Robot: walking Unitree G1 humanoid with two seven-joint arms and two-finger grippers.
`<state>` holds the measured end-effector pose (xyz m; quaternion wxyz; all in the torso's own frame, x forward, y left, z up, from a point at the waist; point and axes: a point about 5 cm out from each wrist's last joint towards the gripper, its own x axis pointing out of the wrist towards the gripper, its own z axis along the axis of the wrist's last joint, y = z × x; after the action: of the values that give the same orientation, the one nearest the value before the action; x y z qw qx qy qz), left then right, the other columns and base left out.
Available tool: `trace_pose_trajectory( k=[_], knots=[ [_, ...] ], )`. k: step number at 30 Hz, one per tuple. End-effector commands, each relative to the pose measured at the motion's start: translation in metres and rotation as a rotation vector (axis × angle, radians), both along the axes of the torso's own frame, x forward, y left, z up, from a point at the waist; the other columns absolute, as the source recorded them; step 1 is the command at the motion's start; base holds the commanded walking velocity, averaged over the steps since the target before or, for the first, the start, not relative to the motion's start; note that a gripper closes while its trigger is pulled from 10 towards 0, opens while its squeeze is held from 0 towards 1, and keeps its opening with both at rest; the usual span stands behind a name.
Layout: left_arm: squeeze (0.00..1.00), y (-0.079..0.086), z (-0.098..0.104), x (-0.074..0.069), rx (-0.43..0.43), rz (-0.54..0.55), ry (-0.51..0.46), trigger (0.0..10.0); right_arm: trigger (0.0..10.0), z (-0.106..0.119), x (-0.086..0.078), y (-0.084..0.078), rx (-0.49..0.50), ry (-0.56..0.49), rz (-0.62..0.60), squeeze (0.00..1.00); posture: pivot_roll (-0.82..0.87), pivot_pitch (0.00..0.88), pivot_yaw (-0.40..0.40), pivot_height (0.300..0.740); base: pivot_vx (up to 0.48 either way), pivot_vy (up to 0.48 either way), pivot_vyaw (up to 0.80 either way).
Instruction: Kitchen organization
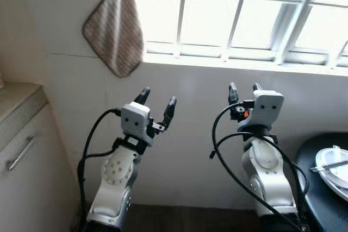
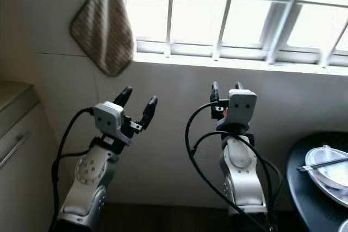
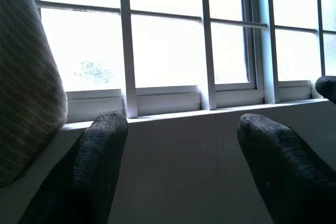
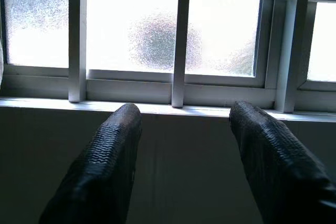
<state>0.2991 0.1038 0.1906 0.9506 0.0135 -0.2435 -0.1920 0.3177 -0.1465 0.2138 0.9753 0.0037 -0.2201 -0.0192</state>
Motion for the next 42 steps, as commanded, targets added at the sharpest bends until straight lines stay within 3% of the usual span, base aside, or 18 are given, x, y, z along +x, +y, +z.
trace_pose_trajectory(
  k=[1,12,21,27,42],
  knots=[
    [0.0,-0.001,0.002,0.0,0.001,0.0,-0.007,10.0,10.0,-0.001,0.001,-0.003,-0.004,0.013,-0.026,0.0,0.02,0.0,-0.042,0.74,0.0,0.0,-0.8],
    [0.0,-0.002,-0.001,-0.001,0.0,0.0,0.001,10.0,10.0,-0.006,0.004,-0.016,0.01,0.052,-0.11,0.0,0.02,0.0,-0.045,0.74,0.0,0.0,-0.8],
    [0.0,-0.003,-0.002,0.0,0.008,0.0,0.011,10.0,10.0,-0.008,0.004,-0.015,0.002,0.064,-0.108,0.0,0.01,0.0,-0.045,0.74,0.0,0.0,-0.8],
    [0.0,-0.003,-0.003,0.0,0.007,-0.001,0.013,10.0,10.0,-0.009,0.004,-0.013,0.004,0.071,-0.103,0.0,0.01,0.0,-0.045,0.74,0.0,-0.456,-0.8],
    [0.0,-0.003,-0.005,0.001,0.001,-0.002,0.024,10.0,10.0,-0.017,0.006,-0.015,0.041,0.126,-0.11,0.0,0.01,0.0,-0.042,0.74,0.0,0.0,-0.8]
  ],
)
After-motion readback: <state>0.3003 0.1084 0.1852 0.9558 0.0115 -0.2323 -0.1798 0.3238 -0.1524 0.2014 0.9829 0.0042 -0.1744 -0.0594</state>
